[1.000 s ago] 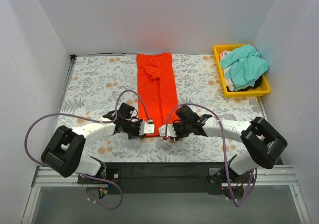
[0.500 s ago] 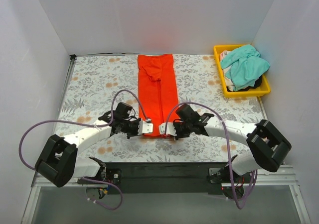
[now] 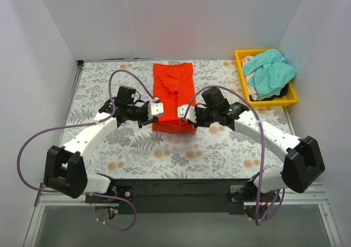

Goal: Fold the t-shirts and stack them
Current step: Fold the tshirt

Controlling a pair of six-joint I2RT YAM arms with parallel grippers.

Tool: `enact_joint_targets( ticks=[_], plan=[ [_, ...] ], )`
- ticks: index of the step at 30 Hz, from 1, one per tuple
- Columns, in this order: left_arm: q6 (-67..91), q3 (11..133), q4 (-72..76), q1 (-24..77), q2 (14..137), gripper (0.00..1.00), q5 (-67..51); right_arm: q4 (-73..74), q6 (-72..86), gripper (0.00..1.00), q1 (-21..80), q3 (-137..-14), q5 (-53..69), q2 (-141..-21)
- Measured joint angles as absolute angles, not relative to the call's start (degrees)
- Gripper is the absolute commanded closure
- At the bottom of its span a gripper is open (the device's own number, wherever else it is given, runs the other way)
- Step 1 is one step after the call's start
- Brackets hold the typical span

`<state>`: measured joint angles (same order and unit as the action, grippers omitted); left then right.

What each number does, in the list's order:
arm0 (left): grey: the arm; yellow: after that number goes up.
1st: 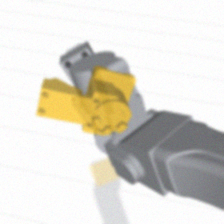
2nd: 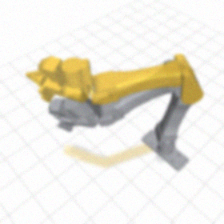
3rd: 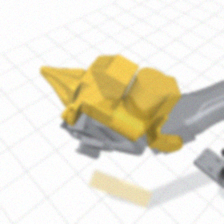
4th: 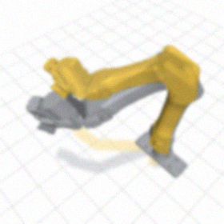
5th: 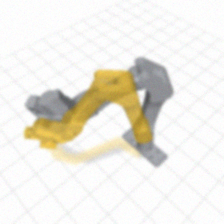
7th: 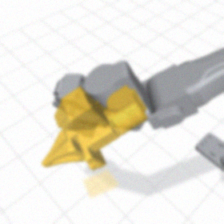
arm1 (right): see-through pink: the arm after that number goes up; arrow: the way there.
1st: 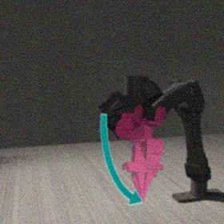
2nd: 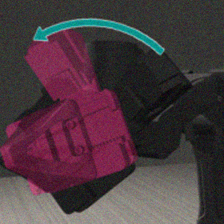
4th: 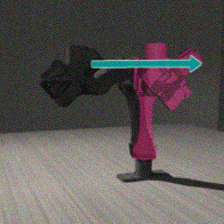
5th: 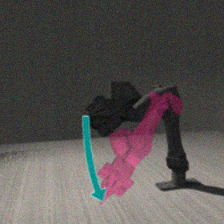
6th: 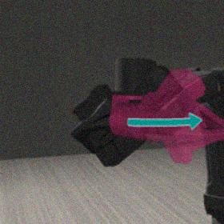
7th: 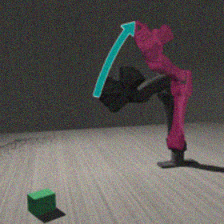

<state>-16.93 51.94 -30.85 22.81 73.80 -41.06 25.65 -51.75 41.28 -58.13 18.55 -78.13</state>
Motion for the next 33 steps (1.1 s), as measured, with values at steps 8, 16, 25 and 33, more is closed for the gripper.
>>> enact_joint_targets(
  ticks=[8,16,25,33],
  plan=[
    [-16.6,63.7,-27.0,16.2,90.0,1.00,-42.9,27.1,-57.8,0.99,35.1,-74.8,20.4,-92.4],
    [-17.1,73.0,-24.0,13.3,102.6,1.00,-43.0,27.3,-61.5,0.99,31.0,-83.7,21.3,-104.9],
    [-17.6,78.1,-20.3,13.0,109.9,1.00,-41.9,27.6,-64.7,0.99,28.9,-93.6,21.7,-114.4],
    [-17.5,80.1,-16.1,12.8,115.1,1.00,-39.9,27.3,-66.1,0.99,28.1,-98.9,21.4,-121.7]
  ],
)
